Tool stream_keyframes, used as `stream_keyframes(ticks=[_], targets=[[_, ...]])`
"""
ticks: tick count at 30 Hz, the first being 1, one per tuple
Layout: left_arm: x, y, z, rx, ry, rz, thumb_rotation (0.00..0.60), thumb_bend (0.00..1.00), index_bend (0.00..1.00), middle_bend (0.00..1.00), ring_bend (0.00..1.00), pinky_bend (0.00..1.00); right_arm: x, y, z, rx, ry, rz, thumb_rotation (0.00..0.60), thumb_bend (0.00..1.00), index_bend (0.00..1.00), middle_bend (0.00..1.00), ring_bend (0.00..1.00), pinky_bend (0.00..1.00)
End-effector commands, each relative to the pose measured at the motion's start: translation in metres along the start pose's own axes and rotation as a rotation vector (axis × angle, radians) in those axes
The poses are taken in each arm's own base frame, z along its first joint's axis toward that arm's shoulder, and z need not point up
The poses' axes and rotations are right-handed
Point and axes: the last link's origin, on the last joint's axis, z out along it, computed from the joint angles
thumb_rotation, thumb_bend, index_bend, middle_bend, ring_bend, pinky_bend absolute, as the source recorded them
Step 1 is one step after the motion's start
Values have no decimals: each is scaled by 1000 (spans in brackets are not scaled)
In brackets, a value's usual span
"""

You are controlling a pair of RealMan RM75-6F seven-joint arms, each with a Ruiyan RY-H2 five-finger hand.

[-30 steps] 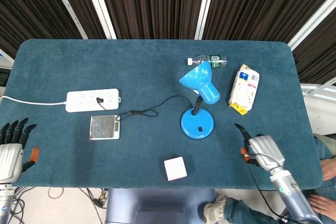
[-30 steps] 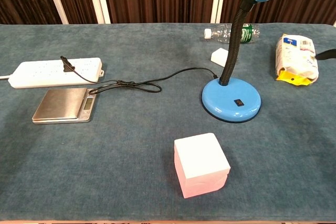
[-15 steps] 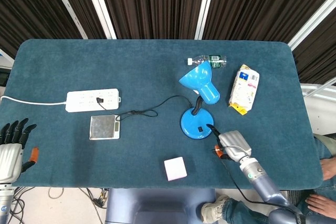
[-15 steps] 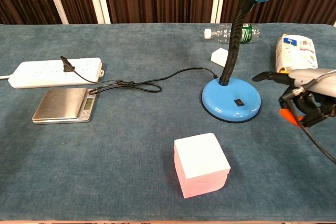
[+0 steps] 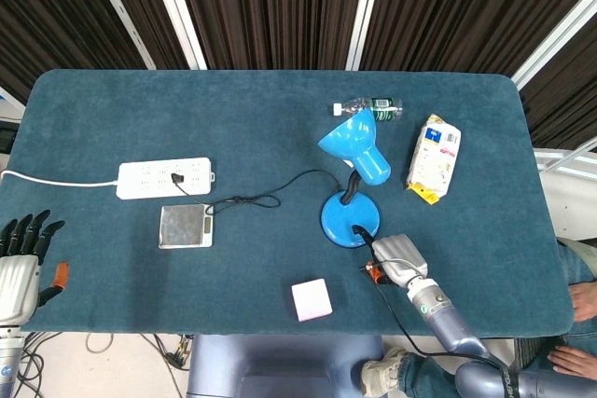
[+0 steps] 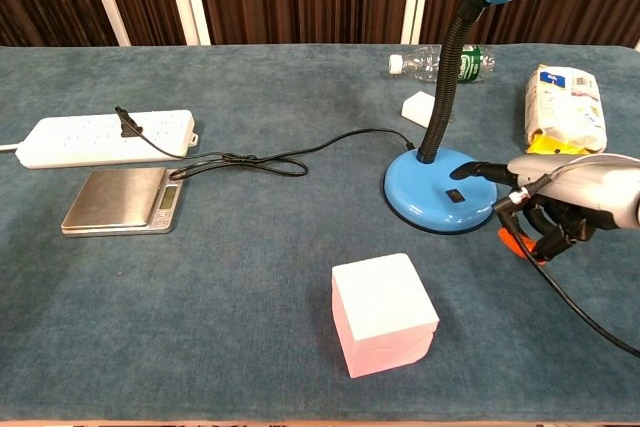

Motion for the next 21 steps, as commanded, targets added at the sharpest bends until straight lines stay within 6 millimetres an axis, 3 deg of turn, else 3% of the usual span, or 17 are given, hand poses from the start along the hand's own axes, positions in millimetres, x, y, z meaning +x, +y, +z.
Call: stream_keyframes(ticks=[1, 21], targets=[[0, 0, 0, 1, 0, 0, 600, 467, 167, 39, 0, 0, -3, 1, 4, -11, -9, -3, 600, 611, 8, 680, 734, 819], [0, -2, 1, 7, 1, -1, 600, 467, 167, 39, 0, 0, -14, 8, 5, -38, -28, -4, 600, 612, 69, 681, 734, 908]])
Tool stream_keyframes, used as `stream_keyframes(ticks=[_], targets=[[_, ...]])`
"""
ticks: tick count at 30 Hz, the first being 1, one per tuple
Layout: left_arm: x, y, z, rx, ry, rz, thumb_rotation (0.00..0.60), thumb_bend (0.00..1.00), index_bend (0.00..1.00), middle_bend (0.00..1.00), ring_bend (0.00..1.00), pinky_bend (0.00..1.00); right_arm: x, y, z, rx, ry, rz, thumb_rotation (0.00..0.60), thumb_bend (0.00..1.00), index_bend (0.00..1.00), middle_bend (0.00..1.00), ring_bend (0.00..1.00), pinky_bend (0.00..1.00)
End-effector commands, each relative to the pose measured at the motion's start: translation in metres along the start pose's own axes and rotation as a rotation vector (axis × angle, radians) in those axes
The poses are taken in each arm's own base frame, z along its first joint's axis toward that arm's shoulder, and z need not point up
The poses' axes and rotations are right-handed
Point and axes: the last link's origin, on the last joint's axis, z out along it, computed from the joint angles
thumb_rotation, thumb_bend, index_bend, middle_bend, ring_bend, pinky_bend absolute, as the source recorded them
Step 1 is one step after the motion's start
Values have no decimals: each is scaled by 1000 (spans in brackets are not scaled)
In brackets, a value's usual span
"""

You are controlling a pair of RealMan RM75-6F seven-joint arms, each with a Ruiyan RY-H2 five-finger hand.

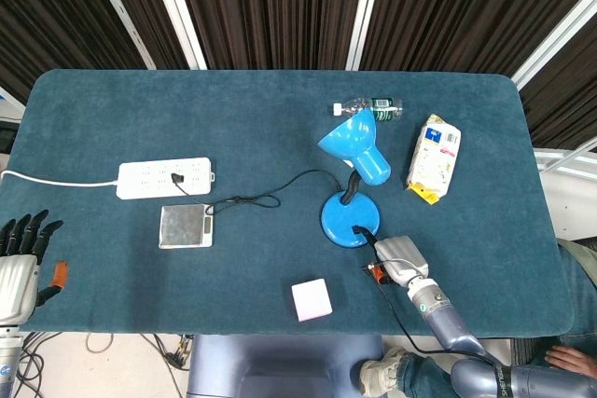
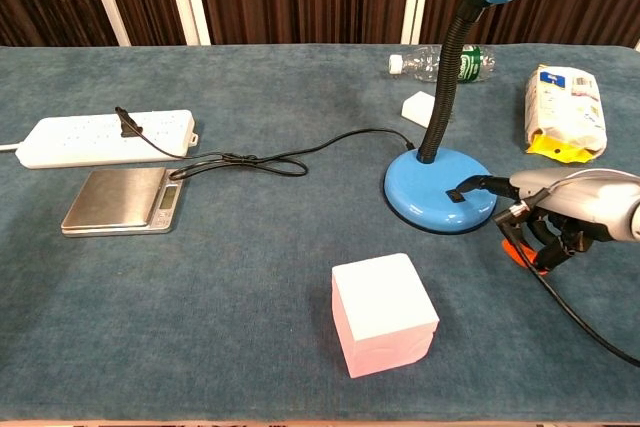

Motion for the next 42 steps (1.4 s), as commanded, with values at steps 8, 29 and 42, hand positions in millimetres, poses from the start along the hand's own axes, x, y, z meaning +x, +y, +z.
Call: stream_keyframes(ticks=[8, 29, 42], targets=[[0, 0, 0, -1, 2, 1, 600, 467, 167, 39, 0, 0, -8, 1, -2, 7, -26, -9, 600, 611, 106, 681, 734, 936], [1, -1, 0, 1, 7, 3, 600, 467, 167, 39, 0, 0, 25, 1, -15, -19, 109, 48, 600, 435, 7, 467, 453, 994], [2, 0, 1, 6, 12, 1, 600, 467, 167, 39, 0, 0, 57, 61, -124, -142, 260, 46, 600, 252, 0, 79, 61, 0]])
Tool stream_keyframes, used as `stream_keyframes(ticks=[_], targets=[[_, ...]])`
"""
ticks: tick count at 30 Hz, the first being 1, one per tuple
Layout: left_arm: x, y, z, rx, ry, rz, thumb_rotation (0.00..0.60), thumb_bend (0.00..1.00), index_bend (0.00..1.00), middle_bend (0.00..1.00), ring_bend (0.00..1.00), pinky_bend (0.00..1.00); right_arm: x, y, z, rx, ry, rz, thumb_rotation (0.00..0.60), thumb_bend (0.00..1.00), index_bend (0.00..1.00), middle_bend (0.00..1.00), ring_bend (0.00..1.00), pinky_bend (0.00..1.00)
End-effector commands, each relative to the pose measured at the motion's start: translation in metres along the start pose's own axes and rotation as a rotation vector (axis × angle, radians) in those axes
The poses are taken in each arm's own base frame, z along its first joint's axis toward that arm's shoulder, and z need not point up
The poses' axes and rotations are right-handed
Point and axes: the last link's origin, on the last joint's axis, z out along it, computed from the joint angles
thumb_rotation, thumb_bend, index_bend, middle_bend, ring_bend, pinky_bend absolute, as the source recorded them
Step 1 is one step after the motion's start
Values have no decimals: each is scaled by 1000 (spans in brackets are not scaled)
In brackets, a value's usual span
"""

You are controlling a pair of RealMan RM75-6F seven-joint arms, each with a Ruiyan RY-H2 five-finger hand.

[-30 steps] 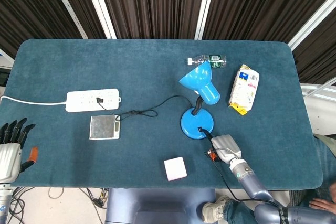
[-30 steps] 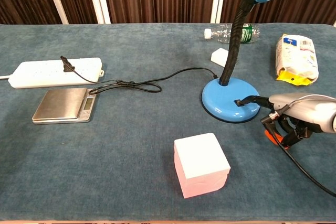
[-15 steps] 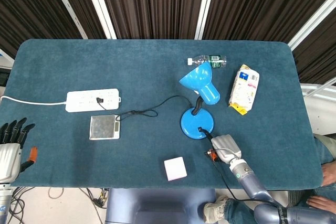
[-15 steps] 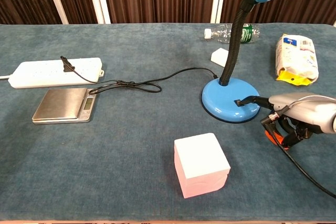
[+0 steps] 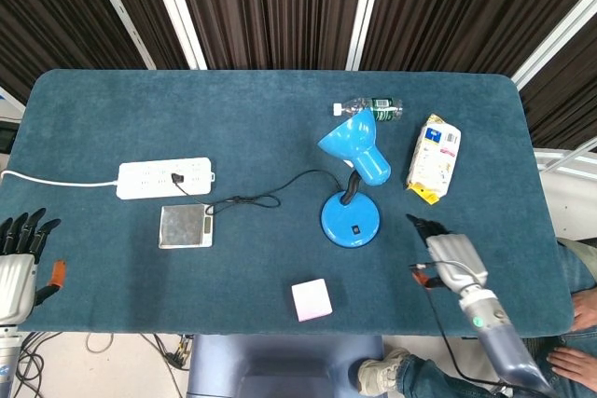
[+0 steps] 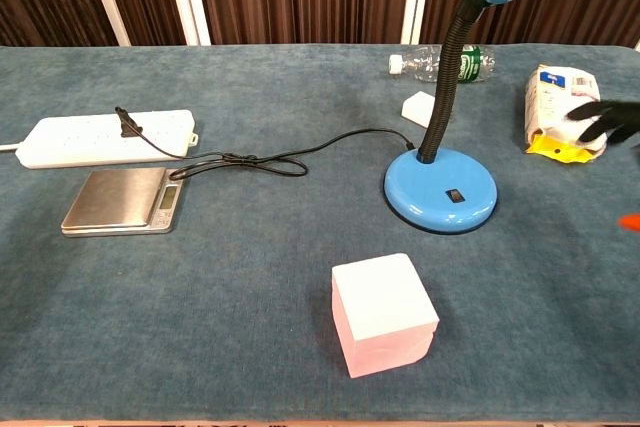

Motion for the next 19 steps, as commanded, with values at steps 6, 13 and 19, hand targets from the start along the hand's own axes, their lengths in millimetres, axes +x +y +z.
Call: stream_keyframes(ticks=[6, 13, 19], targets=[[-1, 1, -1, -1, -3, 6, 600, 467, 168, 39, 0, 0, -8, 57, -73, -32, 233, -5, 600, 252, 0, 74, 42, 0], [-2, 0, -1, -5, 0, 19, 600, 467, 167, 39, 0, 0, -14, 80, -86, -51, 370, -87, 600, 252, 0, 73, 42, 0], [-2, 0, -1, -9, 5, 26, 600, 467, 167, 39, 0, 0, -10, 94, -83, -103, 419, -127, 600, 252, 0, 73, 41, 0]])
